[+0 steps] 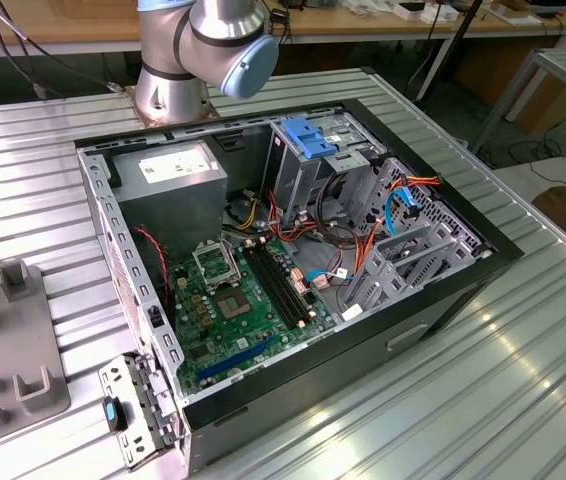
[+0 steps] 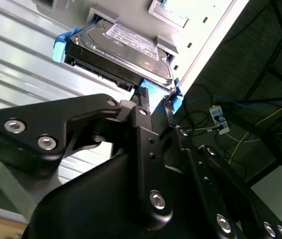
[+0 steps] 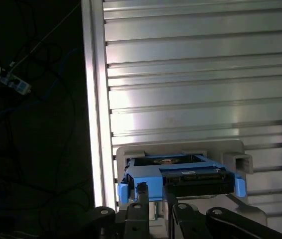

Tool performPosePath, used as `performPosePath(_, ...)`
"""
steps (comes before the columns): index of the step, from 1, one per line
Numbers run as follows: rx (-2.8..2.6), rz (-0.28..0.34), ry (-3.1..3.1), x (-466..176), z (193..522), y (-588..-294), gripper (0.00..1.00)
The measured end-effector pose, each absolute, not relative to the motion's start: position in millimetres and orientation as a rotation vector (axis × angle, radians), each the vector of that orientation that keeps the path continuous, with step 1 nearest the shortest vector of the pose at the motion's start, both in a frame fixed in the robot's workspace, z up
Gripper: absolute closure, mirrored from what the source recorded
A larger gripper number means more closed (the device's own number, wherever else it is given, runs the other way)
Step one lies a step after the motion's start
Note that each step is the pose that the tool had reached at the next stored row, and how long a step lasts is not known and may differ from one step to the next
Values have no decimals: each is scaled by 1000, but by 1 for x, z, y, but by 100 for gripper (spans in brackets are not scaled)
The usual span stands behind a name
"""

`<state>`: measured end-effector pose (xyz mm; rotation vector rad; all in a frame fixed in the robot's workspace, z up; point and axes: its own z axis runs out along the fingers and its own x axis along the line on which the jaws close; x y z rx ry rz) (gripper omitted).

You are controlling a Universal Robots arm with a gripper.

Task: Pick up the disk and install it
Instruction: 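Pick up the disk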

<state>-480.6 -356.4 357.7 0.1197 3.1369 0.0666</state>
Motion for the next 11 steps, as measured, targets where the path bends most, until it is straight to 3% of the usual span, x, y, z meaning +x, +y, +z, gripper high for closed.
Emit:
performPosePath(1,120,67,3137,-481,358,-356,58)
performPosePath(2,120,67,3137,-481,358,-356,58)
performPosePath(3,120,67,3137,-481,358,-356,52)
performPosePath(11,-119,67,3140,-481,357,-356,52)
